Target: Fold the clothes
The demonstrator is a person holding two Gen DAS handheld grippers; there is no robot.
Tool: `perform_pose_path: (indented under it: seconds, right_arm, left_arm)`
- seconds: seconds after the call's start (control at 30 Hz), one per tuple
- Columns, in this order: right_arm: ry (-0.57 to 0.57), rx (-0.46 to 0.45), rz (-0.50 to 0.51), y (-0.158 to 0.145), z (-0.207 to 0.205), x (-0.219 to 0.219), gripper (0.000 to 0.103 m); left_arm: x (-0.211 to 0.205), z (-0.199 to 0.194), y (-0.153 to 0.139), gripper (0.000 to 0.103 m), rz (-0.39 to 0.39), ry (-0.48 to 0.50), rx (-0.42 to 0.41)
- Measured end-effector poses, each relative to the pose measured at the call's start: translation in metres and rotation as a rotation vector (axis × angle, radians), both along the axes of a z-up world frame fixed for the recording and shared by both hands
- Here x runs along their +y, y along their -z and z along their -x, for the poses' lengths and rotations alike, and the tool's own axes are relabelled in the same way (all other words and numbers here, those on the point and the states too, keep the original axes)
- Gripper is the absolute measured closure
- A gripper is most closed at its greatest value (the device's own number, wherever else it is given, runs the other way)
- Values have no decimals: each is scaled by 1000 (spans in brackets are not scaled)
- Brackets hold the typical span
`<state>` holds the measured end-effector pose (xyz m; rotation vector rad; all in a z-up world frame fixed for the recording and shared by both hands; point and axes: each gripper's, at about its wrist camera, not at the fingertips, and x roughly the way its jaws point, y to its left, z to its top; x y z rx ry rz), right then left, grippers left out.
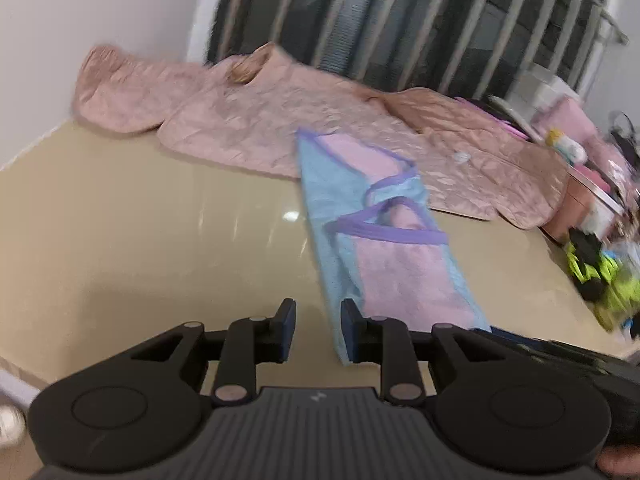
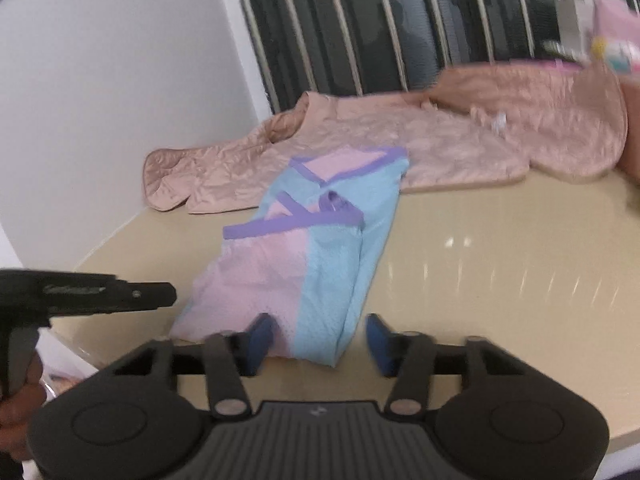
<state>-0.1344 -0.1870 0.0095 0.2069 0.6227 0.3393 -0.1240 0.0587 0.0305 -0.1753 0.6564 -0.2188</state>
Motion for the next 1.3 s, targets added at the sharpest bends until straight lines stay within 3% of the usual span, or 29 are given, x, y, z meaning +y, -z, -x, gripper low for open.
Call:
perform_pose_path:
  seconds: [0.03, 0.17, 0.23, 0.3, 0.43, 0.7, 0.8, 0.9, 0.97, 1.03, 1.07, 1.1, 1.13, 1.2, 1.3]
  right_arm:
    - [-3, 7, -11, 2, 0, 0, 97]
    - [-38, 17, -18, 2, 3, -1, 99]
    - [-50, 27, -44, 0, 6, -5, 100]
    - [-48, 22, -71, -6, 11, -11, 100]
    - [-52, 22, -129, -19, 19, -22, 100]
    - [-76, 72, -187, -25, 43, -37, 100]
    - [-97, 100, -163, -24, 51, -37, 100]
    - [-108, 106, -101, -25, 59, -39, 100]
    - [-137, 86, -30, -26, 65, -37, 99]
    - [-157, 1, 97, -27, 76, -27, 88]
    - [-180, -76, 199, -25, 84, -19, 75]
    - [-212, -159, 311, -23, 94, -9, 39]
    - [-243, -243, 422, -20, 103, 1, 18]
    - [-369, -417, 648, -5, 121, 19, 17]
    - [-540, -547, 936, 26, 128, 40, 21]
  left_arm:
    - [-7, 5, -2, 69, -28, 35, -32]
    - [-37, 32, 3, 55, -166, 209, -168]
    - [-49, 46, 7, 37, -223, 273, -220]
    - [-58, 56, 12, 28, -280, 295, -250]
    - [-79, 72, 22, 28, -429, 338, -338]
    - [-105, 97, 49, 29, -572, 425, -423]
    - [-104, 97, 54, 38, -577, 457, -422]
    - [-94, 96, 53, 62, -550, 487, -404]
    - [-87, 96, 51, 73, -544, 502, -396]
    - [-84, 94, 48, 75, -549, 513, -371]
    - [-82, 92, 46, 75, -540, 519, -350]
    - [-81, 90, 43, 75, -528, 525, -329]
    - [-80, 87, 40, 75, -517, 531, -310]
    - [-80, 83, 35, 75, -517, 554, -290]
    - [-82, 83, 34, 76, -551, 603, -289]
